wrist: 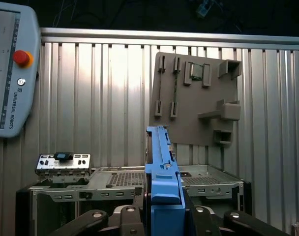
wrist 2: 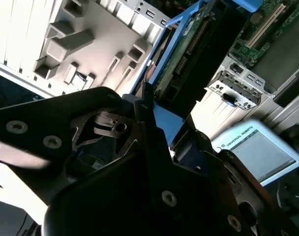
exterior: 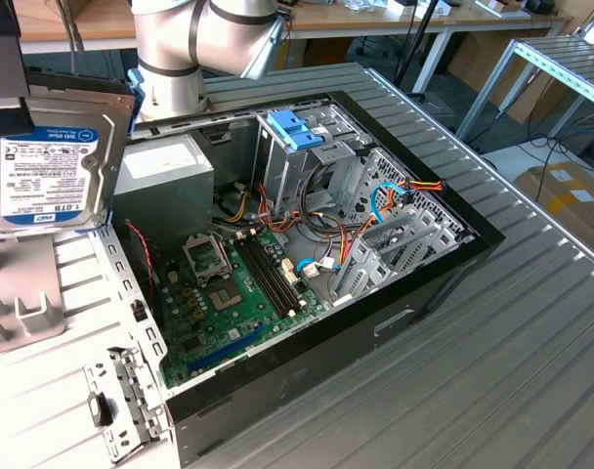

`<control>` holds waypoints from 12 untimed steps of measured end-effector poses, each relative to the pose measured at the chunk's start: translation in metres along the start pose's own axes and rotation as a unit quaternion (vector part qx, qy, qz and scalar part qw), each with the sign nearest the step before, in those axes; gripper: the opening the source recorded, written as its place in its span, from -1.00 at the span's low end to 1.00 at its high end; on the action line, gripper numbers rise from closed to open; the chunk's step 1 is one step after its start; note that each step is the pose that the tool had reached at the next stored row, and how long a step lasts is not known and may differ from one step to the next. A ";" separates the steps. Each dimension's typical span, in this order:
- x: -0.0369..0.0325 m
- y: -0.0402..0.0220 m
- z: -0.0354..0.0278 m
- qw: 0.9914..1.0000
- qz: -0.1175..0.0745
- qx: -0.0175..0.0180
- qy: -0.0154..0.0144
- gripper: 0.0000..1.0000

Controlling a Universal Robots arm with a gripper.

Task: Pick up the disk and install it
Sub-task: 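Pick up the disk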

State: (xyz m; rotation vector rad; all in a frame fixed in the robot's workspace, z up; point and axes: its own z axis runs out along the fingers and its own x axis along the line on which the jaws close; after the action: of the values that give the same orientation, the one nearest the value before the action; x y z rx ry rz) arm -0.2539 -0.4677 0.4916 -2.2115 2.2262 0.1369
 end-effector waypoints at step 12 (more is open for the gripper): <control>0.0005 -0.0116 0.0073 1.000 0.000 -0.002 0.000 -0.26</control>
State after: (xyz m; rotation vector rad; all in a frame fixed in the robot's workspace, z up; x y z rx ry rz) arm -0.2428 -0.4678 0.4836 -2.2146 2.2275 0.1414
